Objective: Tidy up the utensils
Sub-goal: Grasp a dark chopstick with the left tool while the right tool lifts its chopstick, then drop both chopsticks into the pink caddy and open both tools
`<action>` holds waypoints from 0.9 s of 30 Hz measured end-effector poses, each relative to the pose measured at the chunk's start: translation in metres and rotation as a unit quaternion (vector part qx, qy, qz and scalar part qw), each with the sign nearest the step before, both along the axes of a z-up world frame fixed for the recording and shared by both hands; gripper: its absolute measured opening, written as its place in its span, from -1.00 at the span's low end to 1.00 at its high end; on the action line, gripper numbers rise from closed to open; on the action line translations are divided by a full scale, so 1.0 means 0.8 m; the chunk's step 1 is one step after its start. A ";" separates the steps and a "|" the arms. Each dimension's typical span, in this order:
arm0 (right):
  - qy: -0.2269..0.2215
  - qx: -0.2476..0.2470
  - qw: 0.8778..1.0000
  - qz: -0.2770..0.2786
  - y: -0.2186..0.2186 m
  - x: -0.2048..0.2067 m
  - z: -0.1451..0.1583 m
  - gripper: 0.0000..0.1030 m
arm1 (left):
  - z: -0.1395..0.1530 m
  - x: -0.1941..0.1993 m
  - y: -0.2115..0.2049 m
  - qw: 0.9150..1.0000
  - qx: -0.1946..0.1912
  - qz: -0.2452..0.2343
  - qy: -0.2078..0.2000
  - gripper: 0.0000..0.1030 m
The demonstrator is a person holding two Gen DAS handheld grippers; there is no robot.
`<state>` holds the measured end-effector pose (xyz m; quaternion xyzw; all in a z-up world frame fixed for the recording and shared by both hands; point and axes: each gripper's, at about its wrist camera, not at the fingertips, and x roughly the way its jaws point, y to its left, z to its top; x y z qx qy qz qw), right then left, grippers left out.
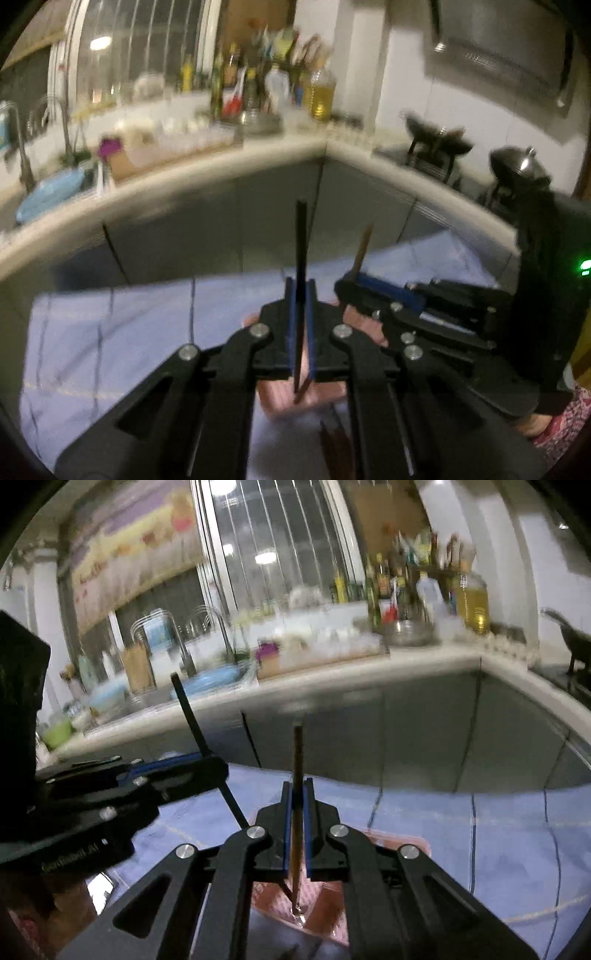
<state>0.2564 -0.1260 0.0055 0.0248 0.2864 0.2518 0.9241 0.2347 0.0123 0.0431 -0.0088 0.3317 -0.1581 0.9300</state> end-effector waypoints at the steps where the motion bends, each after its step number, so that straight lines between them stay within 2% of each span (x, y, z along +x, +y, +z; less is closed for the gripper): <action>1: 0.002 -0.009 1.000 -0.006 0.002 -0.002 -0.006 -0.82 | -0.016 0.004 0.001 1.000 0.000 0.002 0.016 -0.91; 2: 0.003 -0.024 1.000 -0.017 0.005 -0.004 -0.012 -0.79 | -0.026 0.002 0.002 1.000 0.001 0.006 0.025 -0.89; 3: 0.003 -0.033 0.999 -0.023 0.007 -0.007 -0.015 -0.76 | -0.034 0.001 0.005 0.999 0.001 0.012 0.030 -0.78; 4: 0.003 -0.038 0.999 -0.027 0.009 -0.012 -0.017 -0.64 | -0.040 -0.002 0.011 0.999 -0.002 0.023 0.032 -0.61; 6: -0.002 -0.042 0.998 -0.037 0.011 -0.019 -0.022 -0.24 | -0.045 -0.010 0.023 0.999 -0.009 0.044 0.028 -0.42; 7: -0.011 -0.046 0.998 -0.044 0.011 -0.025 -0.022 0.12 | -0.046 -0.017 0.032 0.998 -0.014 0.056 0.024 -0.42; 8: -0.018 -0.049 0.997 -0.049 0.015 -0.028 -0.022 0.32 | -0.046 -0.024 0.039 0.998 -0.017 0.064 0.021 -0.41; 11: -0.054 -0.064 0.995 -0.062 0.018 -0.043 -0.018 0.34 | -0.043 -0.049 0.057 0.996 -0.019 0.085 0.009 -0.40; 18: -0.053 -0.064 0.994 -0.066 0.018 -0.067 -0.011 0.34 | -0.036 -0.106 0.093 0.992 -0.024 0.120 -0.014 -0.31; 27: -0.048 -0.084 0.993 -0.067 0.026 -0.106 -0.009 0.34 | -0.071 -0.152 0.101 0.992 -0.023 0.121 0.026 -0.31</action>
